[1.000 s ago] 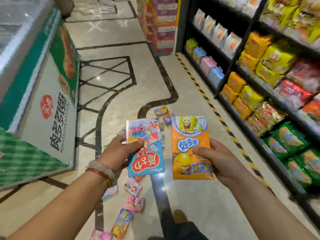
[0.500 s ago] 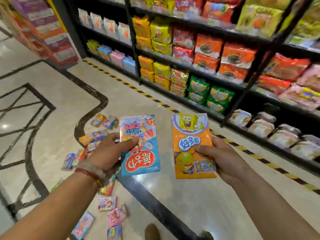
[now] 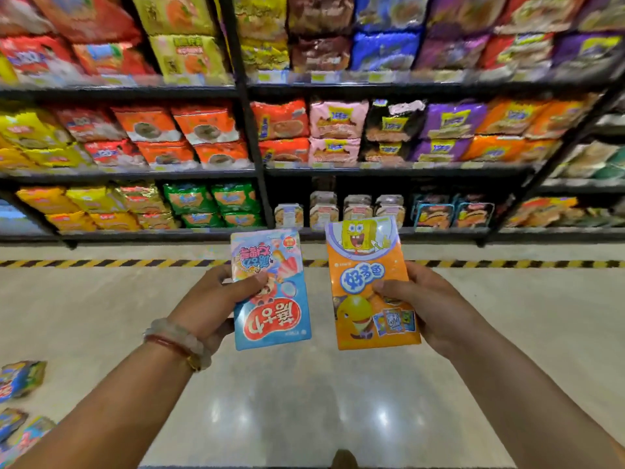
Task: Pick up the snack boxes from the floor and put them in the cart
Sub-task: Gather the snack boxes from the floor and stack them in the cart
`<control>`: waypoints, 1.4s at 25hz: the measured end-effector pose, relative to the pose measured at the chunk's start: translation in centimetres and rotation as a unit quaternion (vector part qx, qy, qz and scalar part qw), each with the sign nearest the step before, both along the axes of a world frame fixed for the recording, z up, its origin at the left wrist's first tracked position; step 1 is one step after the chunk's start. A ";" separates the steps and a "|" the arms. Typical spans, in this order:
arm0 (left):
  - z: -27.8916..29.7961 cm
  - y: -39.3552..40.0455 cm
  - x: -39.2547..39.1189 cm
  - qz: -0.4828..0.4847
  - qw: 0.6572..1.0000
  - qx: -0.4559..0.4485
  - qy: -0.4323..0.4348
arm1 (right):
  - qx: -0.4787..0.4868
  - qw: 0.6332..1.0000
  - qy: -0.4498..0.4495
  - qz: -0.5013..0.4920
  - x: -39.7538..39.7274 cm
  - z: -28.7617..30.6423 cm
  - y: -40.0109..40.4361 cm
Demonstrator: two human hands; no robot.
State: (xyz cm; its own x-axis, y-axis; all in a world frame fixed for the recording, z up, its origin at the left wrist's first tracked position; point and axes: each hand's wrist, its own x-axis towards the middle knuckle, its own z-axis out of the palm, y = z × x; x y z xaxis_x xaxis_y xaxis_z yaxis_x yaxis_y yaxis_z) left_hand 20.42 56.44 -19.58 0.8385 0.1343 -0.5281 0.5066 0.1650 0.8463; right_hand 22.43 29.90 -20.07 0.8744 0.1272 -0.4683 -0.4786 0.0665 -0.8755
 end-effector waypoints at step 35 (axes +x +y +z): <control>-0.1 -75.7 18.4 -0.724 0.689 0.004 0.024 | 0.043 0.713 -0.034 -0.699 -9.8 -0.1 -49.8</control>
